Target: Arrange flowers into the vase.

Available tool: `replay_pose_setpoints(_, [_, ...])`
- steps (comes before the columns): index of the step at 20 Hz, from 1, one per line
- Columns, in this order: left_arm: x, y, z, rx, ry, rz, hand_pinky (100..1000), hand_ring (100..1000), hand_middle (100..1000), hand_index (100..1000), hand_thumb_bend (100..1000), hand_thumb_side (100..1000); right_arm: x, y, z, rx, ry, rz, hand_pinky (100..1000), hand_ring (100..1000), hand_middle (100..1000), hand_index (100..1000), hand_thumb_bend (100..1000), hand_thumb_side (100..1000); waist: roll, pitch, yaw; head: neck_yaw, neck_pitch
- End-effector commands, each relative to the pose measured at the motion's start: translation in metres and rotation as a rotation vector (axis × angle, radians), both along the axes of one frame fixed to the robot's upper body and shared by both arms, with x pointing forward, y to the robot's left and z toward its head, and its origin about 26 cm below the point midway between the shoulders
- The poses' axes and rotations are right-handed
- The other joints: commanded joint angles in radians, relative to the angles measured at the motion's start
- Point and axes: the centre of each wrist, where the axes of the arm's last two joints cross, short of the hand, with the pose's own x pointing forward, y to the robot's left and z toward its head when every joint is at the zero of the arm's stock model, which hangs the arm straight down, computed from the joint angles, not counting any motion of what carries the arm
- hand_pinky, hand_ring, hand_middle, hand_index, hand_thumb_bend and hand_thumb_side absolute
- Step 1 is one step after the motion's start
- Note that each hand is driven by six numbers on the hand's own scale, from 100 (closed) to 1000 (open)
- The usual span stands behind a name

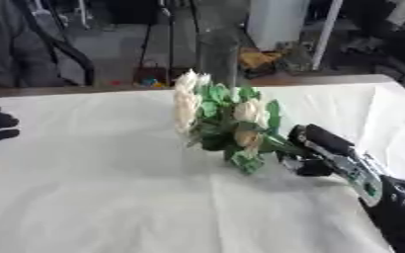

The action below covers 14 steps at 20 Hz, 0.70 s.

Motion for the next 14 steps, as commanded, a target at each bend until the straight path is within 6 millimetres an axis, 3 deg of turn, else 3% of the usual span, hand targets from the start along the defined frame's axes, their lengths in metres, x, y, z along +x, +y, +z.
replay_pose_setpoints(1, [0.0, 0.002, 0.008, 0.006, -0.026, 0.001, 754, 736, 639, 766, 608, 933, 0.011, -0.005, 0.029, -0.007, -0.091, -0.003, 100, 100, 100, 230, 100, 731, 0.002, -0.011, -0.002, -0.005, -0.008])
replay_pose_setpoints(14, [0.0, 0.003, 0.008, 0.005, -0.022, 0.002, 754, 734, 639, 766, 609, 932, 0.036, 0.002, 0.113, 0.048, -0.346, -0.027, 100, 100, 100, 236, 100, 729, 0.0, -0.018, -0.004, -0.003, -0.015])
